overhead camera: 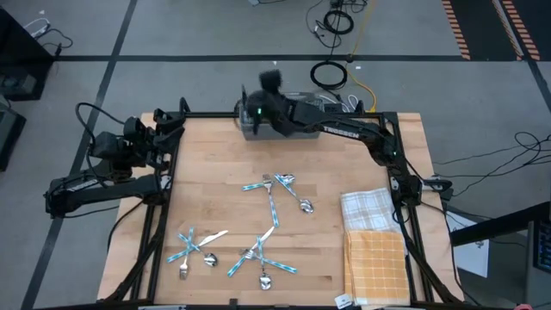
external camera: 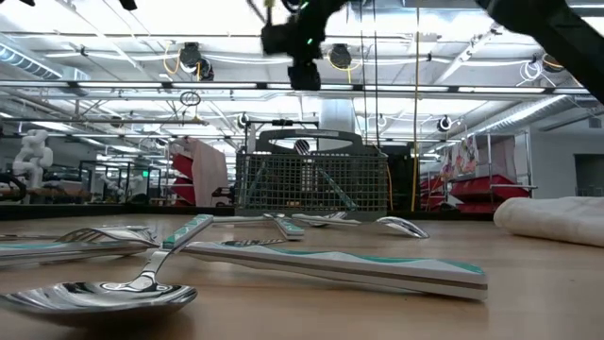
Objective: Sort silverware
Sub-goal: Put the spoon into the silverware rack
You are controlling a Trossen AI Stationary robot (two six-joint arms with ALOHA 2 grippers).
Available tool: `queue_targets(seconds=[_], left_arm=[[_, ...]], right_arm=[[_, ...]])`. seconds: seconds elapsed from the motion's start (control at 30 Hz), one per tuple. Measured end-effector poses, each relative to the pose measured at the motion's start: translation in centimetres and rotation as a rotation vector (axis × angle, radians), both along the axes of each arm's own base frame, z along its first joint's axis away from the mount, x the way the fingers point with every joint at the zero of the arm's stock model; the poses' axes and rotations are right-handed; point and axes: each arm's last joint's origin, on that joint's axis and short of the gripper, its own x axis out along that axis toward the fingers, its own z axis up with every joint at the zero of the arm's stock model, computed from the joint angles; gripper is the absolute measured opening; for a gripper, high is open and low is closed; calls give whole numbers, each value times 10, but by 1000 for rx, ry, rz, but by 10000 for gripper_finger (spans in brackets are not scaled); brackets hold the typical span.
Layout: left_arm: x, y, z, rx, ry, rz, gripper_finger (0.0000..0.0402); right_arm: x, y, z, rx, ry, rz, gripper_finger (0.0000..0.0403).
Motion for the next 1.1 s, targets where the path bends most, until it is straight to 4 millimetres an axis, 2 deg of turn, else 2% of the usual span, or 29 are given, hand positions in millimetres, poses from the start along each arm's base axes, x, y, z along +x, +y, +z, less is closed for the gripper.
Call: queue_targets(seconds=[0.07, 0.13, 0.2, 0.23, 0.33, 0.43, 0.53, 0.63, 0.73, 0.9, 1.1], left_arm=[[1, 0, -1, -44, 7, -23, 152], [2, 0, -3, -77, 19, -46, 152], [3, 1, -5, -109, 40, -59, 152], [4, 1, -7, -124, 58, -63, 152], [7, 2, -14, -172, 125, -69, 152], [9, 3, -21, -217, 191, -73, 152], [10, 3, -25, -286, 217, -92, 152], [11, 3, -29, -345, 245, -116, 152], [12, 3, -33, -403, 278, -152, 152], [14, 1, -37, -441, 322, -221, 152], [16, -2, -37, -521, 338, -364, 152]], right_arm=[[-17, 22, -5, 365, -173, -60, 174], [-29, 37, -15, 726, -240, -187, 174], [-35, 53, -29, 953, -208, -321, 174], [-35, 64, -36, 1000, -185, -356, 174], [-33, 110, -57, 1027, -87, -351, 174], [-37, 147, -82, 1020, 6, -380, 174], [-44, 178, -108, 995, 25, -439, 174], [-54, 215, -127, 1046, 23, -498, 174], [-61, 246, -133, 1107, -37, -543, 174], [-75, 293, -128, 1149, -98, -534, 174], [-88, 317, -125, 1106, -49, -385, 173]])
